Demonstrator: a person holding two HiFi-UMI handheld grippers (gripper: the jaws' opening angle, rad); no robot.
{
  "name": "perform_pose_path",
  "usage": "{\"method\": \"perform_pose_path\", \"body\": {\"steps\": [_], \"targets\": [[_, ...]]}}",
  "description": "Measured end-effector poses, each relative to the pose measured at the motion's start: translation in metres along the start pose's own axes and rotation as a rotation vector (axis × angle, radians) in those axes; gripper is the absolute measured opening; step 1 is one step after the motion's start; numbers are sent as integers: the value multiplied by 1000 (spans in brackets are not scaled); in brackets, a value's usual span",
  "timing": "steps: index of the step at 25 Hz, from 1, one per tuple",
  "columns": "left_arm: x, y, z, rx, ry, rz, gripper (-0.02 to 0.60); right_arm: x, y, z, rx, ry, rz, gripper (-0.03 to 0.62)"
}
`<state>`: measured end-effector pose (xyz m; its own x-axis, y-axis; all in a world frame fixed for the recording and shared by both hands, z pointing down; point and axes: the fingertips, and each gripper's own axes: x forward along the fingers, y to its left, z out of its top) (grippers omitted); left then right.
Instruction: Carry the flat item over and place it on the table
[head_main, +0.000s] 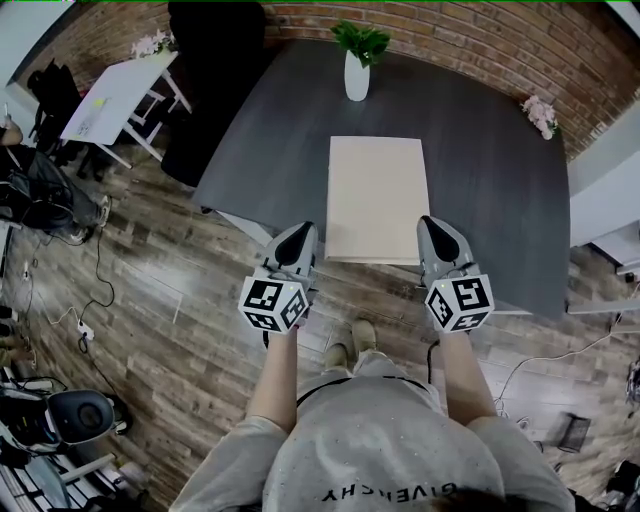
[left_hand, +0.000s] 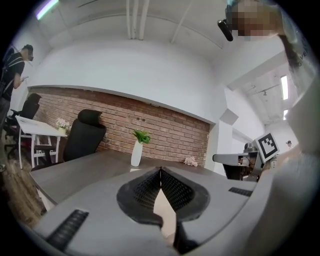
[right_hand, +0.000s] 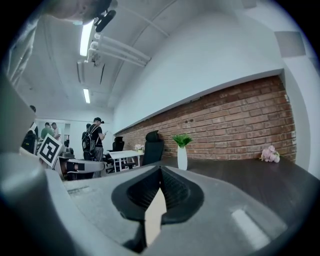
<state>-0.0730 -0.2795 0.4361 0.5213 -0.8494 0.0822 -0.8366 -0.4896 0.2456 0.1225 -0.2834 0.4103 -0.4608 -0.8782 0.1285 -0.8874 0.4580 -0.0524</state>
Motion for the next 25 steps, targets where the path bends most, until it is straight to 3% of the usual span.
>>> {"method": "perform_pose_path", "body": {"steps": [25], "targets": [[1,0,57,36,-100,-4,-2,-5,-3,53,-50,-110,-14,-3]]}}
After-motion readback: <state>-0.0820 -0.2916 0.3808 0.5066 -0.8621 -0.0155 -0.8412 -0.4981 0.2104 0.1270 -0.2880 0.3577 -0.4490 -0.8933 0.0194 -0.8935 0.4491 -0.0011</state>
